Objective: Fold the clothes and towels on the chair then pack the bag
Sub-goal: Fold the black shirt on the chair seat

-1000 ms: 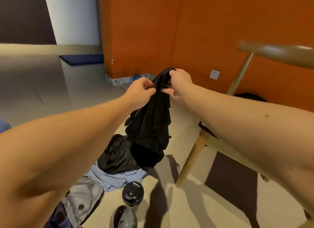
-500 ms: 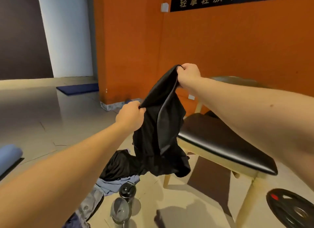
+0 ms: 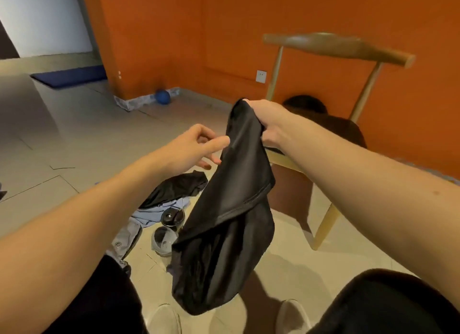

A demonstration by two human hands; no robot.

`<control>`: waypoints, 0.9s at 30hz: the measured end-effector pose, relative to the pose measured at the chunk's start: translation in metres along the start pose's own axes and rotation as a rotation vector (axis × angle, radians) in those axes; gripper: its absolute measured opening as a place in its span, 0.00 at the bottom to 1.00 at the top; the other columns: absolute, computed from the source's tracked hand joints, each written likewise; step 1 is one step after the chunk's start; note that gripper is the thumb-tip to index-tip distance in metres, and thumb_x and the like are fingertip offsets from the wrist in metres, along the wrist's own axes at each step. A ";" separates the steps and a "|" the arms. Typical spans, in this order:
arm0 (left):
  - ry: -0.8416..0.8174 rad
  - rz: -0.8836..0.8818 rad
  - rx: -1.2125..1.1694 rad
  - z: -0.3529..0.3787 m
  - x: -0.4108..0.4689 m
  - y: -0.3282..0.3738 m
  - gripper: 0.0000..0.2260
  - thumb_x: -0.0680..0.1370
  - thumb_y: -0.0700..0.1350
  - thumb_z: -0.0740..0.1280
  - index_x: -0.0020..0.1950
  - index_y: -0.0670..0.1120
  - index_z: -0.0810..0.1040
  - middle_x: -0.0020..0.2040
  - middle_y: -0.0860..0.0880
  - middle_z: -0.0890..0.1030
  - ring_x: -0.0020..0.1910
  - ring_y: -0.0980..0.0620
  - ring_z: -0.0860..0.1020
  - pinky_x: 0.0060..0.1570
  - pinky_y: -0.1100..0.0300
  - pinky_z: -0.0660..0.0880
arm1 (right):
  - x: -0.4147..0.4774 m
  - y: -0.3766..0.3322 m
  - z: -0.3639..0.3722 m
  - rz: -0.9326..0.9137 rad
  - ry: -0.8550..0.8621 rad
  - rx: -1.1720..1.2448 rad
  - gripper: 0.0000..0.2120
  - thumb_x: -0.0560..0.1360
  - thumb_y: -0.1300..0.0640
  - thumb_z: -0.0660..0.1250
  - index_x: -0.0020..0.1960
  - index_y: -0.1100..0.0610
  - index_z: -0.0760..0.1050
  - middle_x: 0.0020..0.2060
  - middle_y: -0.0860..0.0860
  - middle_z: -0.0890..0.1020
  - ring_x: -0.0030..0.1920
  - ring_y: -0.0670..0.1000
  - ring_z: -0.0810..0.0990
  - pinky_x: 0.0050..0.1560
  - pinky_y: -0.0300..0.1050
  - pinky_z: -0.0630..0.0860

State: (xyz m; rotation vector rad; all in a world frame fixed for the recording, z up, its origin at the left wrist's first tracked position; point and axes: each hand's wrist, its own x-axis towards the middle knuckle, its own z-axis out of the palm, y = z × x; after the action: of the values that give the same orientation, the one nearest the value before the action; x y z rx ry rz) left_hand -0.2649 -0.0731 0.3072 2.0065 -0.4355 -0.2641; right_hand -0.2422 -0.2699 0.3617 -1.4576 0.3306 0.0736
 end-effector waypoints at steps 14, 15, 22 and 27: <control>-0.202 0.057 0.164 0.041 0.072 -0.032 0.12 0.84 0.48 0.64 0.52 0.45 0.85 0.40 0.51 0.86 0.37 0.56 0.80 0.40 0.58 0.74 | 0.026 0.078 -0.073 -0.014 0.023 -0.115 0.13 0.79 0.47 0.71 0.56 0.55 0.77 0.36 0.50 0.78 0.39 0.50 0.79 0.42 0.41 0.78; -0.158 0.035 0.087 0.042 0.076 -0.033 0.13 0.85 0.48 0.63 0.53 0.43 0.85 0.45 0.43 0.86 0.40 0.52 0.81 0.43 0.55 0.74 | 0.027 0.081 -0.076 -0.039 -0.070 -0.155 0.16 0.77 0.45 0.73 0.55 0.55 0.76 0.36 0.49 0.79 0.39 0.49 0.79 0.41 0.39 0.77; 0.080 -0.216 -0.325 0.047 0.095 -0.031 0.14 0.83 0.48 0.65 0.49 0.39 0.83 0.47 0.39 0.86 0.47 0.39 0.84 0.53 0.47 0.79 | 0.021 0.113 -0.060 -0.190 -0.281 -0.727 0.24 0.71 0.54 0.80 0.63 0.50 0.74 0.53 0.43 0.82 0.46 0.37 0.82 0.38 0.27 0.75; 0.042 -0.324 -0.295 0.035 0.095 -0.033 0.11 0.78 0.50 0.70 0.49 0.43 0.86 0.45 0.43 0.87 0.47 0.41 0.86 0.54 0.48 0.81 | 0.035 0.118 -0.046 -0.178 -0.127 -0.554 0.07 0.75 0.59 0.64 0.43 0.63 0.73 0.37 0.54 0.76 0.39 0.52 0.75 0.42 0.42 0.70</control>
State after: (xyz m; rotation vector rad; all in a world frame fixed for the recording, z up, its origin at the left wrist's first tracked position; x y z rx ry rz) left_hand -0.1847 -0.1267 0.2619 1.7802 -0.0363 -0.4582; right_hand -0.2468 -0.3064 0.2353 -2.0149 0.0731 0.1192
